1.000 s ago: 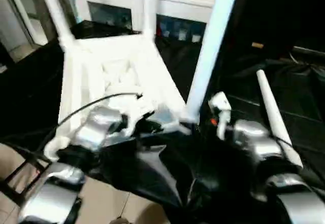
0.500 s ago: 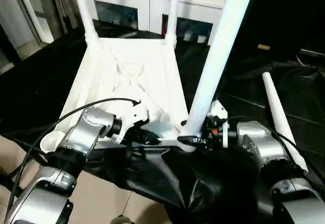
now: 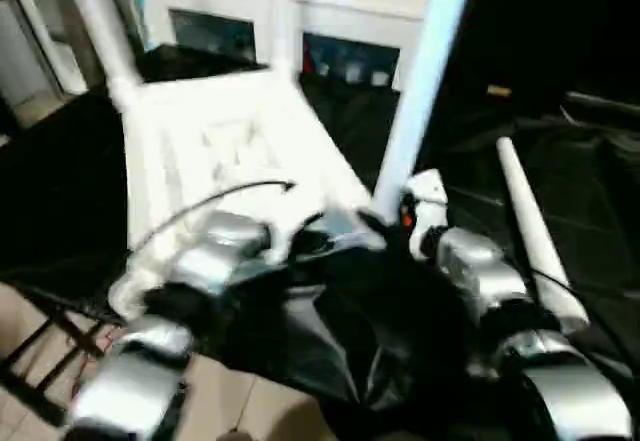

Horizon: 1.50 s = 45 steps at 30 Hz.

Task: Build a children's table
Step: Rotate leg to tighten

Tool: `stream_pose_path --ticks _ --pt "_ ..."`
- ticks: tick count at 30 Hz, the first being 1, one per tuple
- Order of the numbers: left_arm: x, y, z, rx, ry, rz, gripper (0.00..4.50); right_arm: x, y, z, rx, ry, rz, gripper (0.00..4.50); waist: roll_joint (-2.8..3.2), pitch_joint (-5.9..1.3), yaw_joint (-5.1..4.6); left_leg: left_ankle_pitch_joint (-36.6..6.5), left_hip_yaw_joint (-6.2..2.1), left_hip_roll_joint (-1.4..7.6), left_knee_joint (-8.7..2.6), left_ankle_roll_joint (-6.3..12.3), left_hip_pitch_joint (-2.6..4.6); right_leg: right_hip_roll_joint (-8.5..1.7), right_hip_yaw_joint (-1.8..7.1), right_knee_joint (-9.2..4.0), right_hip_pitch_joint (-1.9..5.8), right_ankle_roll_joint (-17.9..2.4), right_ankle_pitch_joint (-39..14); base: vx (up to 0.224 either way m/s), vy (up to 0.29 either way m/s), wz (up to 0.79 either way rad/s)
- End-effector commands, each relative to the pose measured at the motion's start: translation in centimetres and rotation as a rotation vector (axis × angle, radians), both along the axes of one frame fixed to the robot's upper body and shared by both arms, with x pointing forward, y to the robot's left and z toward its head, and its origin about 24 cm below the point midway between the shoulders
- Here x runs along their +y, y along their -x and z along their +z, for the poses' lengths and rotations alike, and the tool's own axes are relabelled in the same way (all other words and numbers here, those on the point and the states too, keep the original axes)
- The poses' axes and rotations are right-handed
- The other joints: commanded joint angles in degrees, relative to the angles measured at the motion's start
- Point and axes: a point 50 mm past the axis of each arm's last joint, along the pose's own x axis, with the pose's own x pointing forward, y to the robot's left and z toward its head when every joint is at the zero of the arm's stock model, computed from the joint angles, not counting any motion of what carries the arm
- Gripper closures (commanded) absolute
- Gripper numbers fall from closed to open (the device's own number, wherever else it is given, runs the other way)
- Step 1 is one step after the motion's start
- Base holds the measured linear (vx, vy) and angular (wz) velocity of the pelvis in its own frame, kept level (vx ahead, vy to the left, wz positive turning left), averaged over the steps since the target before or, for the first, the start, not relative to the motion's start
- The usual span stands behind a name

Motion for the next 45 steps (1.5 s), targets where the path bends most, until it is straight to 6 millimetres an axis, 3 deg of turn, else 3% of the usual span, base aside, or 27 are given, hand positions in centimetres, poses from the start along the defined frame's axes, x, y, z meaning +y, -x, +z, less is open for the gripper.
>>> stream_pose_path --ticks 1,2,5,6,11,19,24,29,30,33,36,40,45 --pt "-1.0 -1.3 1.8 -0.093 0.050 0.107 4.50 1.0 1.4 -3.2 0.174 0.025 -0.062 1.75 -0.12 -3.20 -0.14 -13.26 -0.24 1.19 -3.59 0.20 0.21 -4.57 2.76 -4.99 2.54 -9.30 -16.42 0.000 0.000 0.00" --pt "-1.4 -1.3 1.8 -0.095 0.053 0.116 4.50 1.4 1.4 -3.2 0.174 0.018 -0.063 1.75 -0.12 -3.29 -0.02 -12.49 -0.16 1.24 -3.48 0.35 0.14 -4.65 2.76 -4.85 2.63 -9.67 -14.40 0.000 0.000 0.00" --pt "-2.5 -1.0 1.7 -0.093 0.064 0.092 4.50 2.9 1.5 -3.1 0.165 -0.017 -0.028 1.05 -0.23 -3.50 0.08 -10.59 0.00 1.13 -3.25 1.74 -0.05 -4.60 2.77 -4.42 2.91 -10.66 -9.70 0.000 0.000 0.00" --pt "-2.7 -0.8 1.6 -0.084 0.071 0.074 4.50 3.2 1.5 -3.0 0.166 -0.035 -0.018 1.05 -0.16 -3.46 0.06 -10.25 0.00 1.10 -3.26 2.12 -0.16 -4.54 2.74 -4.34 2.98 -10.95 -8.79 0.000 0.000 0.00" --pt "-2.5 -0.2 1.5 -0.073 0.082 -0.008 4.50 3.0 1.1 -2.2 0.103 0.017 0.052 0.66 -0.11 -3.26 -0.02 -12.32 -0.05 1.21 -3.44 1.83 -0.07 -4.74 2.68 -4.80 2.92 -10.39 -12.93 0.000 0.000 0.00" --pt "-0.3 0.8 1.5 -0.048 0.072 -0.163 4.50 1.6 1.5 -0.2 -0.031 -0.014 0.370 0.66 -0.14 -3.46 -0.28 -10.01 0.03 1.37 -3.19 3.85 -0.35 -4.54 2.67 -4.09 3.22 -12.11 -7.16 0.000 0.000 0.00" --pt "1.2 1.7 1.6 -0.020 0.078 -0.276 4.50 0.3 2.1 0.5 -0.041 -0.041 0.518 0.66 -0.21 -3.42 0.30 -9.72 0.21 1.76 -3.05 4.42 -0.28 -4.52 2.52 -3.84 3.04 -13.32 -6.58 0.000 0.000 0.00" --pt "2.7 2.4 1.7 0.020 0.063 -0.351 4.50 -0.5 3.6 0.5 -0.008 -0.047 0.703 0.66 -0.21 -3.41 0.91 -9.21 0.26 1.81 -2.99 4.60 -0.22 -4.46 2.52 -3.68 2.90 -13.25 -5.95 0.000 0.000 0.00" --pt "2.9 2.5 1.7 0.024 0.060 -0.360 4.50 -0.6 3.8 0.5 0.001 -0.047 0.726 0.92 -0.22 -3.35 1.07 -9.55 0.24 1.79 -3.03 4.48 -0.15 -4.43 2.52 -3.79 2.89 -12.93 -6.85 0.000 0.000 0.00" --pt "3.4 2.6 1.6 0.039 0.048 -0.376 4.50 -0.6 4.2 0.3 0.021 -0.034 0.771 1.03 -0.23 -3.27 1.33 -10.43 0.18 1.80 -3.15 3.51 -0.11 -4.62 2.59 -4.03 2.85 -12.29 -9.29 0.000 0.000 0.00" --pt "4.1 2.8 1.7 0.052 0.033 -0.392 4.50 -0.2 4.6 0.3 0.029 -0.050 0.812 1.40 -0.18 -3.30 1.56 -10.62 0.14 1.84 -3.22 3.15 -0.04 -4.60 2.63 -4.00 2.74 -11.94 -9.62 0.000 0.000 0.00" --pt "4.2 2.8 1.7 0.057 0.033 -0.396 4.50 0.2 4.9 0.2 0.041 -0.066 0.829 1.54 -0.18 -3.34 1.61 -10.17 0.13 1.80 -3.21 2.81 -0.05 -4.58 2.60 -3.90 2.72 -11.98 -9.04 0.000 0.000 0.00" --pt "3.7 2.4 1.6 0.035 0.035 -0.342 4.50 0.4 4.6 -0.4 0.053 -0.050 0.744 1.64 -0.24 -3.37 1.62 -10.00 0.13 1.73 -3.18 2.56 -0.11 -4.62 2.60 -3.88 2.80 -11.86 -8.78 0.000 0.000 0.00"
